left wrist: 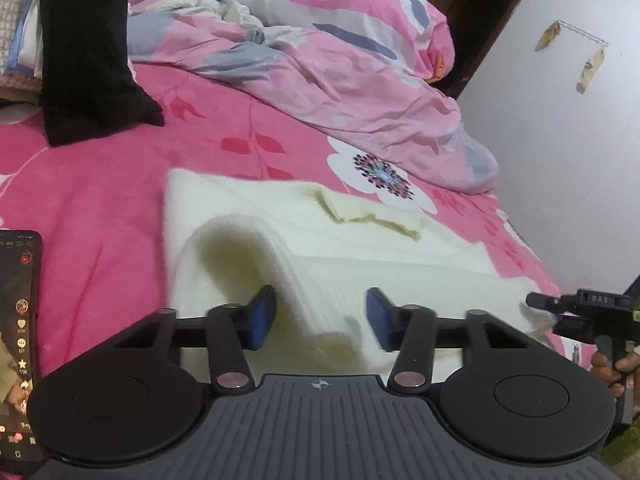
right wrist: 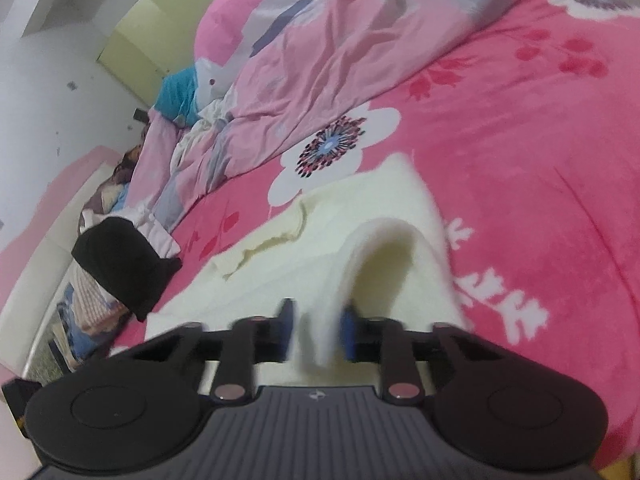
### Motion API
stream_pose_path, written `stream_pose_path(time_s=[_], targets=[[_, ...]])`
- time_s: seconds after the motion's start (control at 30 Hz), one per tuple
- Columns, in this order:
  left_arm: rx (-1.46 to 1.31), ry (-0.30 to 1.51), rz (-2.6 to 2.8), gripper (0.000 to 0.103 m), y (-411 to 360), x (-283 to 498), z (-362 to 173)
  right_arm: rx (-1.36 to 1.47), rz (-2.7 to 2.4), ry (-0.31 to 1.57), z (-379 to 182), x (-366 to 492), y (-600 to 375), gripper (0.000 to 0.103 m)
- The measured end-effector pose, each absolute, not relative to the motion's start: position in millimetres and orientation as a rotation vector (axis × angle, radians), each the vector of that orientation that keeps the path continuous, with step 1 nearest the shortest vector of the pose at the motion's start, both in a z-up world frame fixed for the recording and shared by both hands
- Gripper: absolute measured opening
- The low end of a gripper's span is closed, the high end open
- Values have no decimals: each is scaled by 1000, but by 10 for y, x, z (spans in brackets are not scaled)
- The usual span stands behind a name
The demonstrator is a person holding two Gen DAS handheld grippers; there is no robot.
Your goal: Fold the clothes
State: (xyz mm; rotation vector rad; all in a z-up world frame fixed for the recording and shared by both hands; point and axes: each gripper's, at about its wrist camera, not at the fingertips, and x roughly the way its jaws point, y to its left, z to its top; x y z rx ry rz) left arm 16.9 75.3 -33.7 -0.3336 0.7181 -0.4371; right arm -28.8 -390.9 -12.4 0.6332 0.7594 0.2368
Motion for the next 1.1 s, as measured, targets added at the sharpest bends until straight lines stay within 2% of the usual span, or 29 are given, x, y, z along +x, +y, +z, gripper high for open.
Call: stream_pose_path(time_s=[0.07,0.17,0.37,0.67,1.1], targets=[[-337,706,-421,14,766,192,-330,617,245,728,-84,-293,-3889,11],[-369,667,-409,10,829,228,-274,604,256,669,26,-281,-3893,10],[-437,592,-394,8,890,395,-120,565,272,590,273,-74,-3902,9],[-458,574,-368,7,812,751,-86,544,271,548,378,359,-3941,9],[-497,679,-314,7,809,1179,-456,666,225,651,-223,846,-4128,9]])
